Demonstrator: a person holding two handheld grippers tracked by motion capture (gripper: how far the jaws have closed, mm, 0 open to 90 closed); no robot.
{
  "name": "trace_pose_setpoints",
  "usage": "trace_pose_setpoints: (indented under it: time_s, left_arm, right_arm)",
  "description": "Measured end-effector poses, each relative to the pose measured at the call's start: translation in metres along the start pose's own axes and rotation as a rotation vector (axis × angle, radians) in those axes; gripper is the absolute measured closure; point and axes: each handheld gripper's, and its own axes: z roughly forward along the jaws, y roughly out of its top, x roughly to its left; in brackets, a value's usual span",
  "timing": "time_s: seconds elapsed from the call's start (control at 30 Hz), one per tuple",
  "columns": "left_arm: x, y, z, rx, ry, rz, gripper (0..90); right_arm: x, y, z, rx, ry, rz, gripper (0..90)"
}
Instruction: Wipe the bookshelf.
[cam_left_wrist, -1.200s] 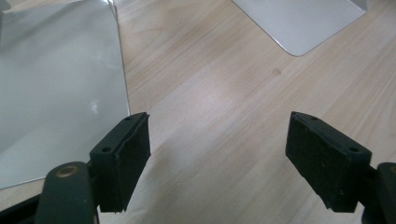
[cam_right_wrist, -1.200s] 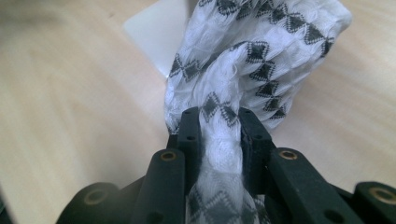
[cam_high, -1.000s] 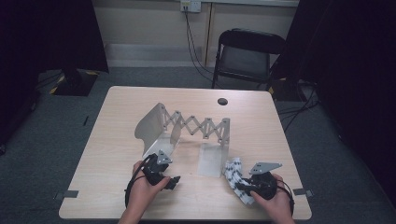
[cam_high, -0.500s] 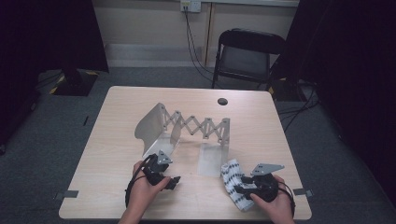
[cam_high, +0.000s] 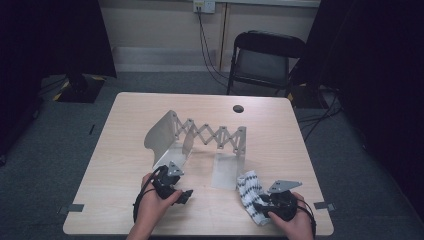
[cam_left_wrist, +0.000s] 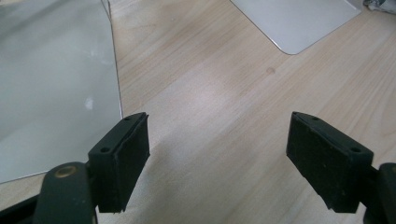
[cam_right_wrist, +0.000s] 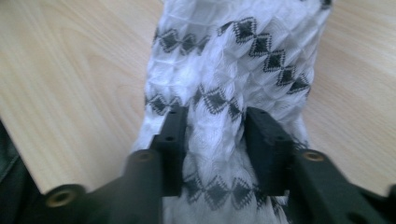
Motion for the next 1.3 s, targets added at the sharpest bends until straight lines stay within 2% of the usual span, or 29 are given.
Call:
trace_pose_setpoints:
  time_s: [0.03,0.2,0.3,0.4,0.5,0.73,0.87,0.97,1.07,1.17,1.3]
  left_arm:
    - [0.000,0.000,0.000,0.001,-0.001,-0.001,21.2]
    - [-0.001,0.000,0.002,0.012,-0.017,-0.001,20.6]
    - [0.000,0.000,0.002,0.017,-0.014,-0.003,20.0]
    - [0.000,0.000,0.001,0.013,-0.013,-0.004,19.1]
    - [-0.001,0.001,0.000,0.001,-0.014,-0.017,18.9]
    - [0.000,-0.001,-0.002,0.004,-0.011,-0.004,18.9]
    - [0.000,-0.004,-0.005,0.000,-0.010,-0.008,18.9]
    - [0.002,-0.008,-0.009,-0.002,0.000,-0.017,18.9]
    - [0.004,-0.010,-0.011,-0.006,0.006,-0.025,19.1]
    - [0.005,-0.011,-0.013,-0.005,0.006,-0.025,19.2]
    - [0.004,-0.011,-0.014,-0.006,0.001,-0.027,19.3]
  right_arm:
    - [0.000,0.000,0.000,-0.001,0.021,0.004,66.9]
    - [-0.001,-0.001,-0.001,-0.003,0.051,0.012,73.6]
    - [0.000,0.000,-0.002,-0.001,0.097,-0.008,76.1]
    - [0.006,0.002,-0.002,0.010,0.113,-0.041,77.2]
    - [0.013,0.006,-0.002,0.018,0.143,-0.074,78.3]
    - [0.035,0.017,0.007,0.024,0.221,-0.117,79.4]
    - [0.052,0.030,0.019,0.046,0.259,-0.187,79.3]
    - [0.062,0.048,0.031,0.027,0.279,-0.218,77.9]
    - [0.068,0.063,0.041,0.025,0.261,-0.255,72.6]
    - [0.066,0.067,0.050,0.025,0.244,-0.243,64.2]
    - [0.056,0.059,0.041,-0.011,0.241,-0.192,56.4]
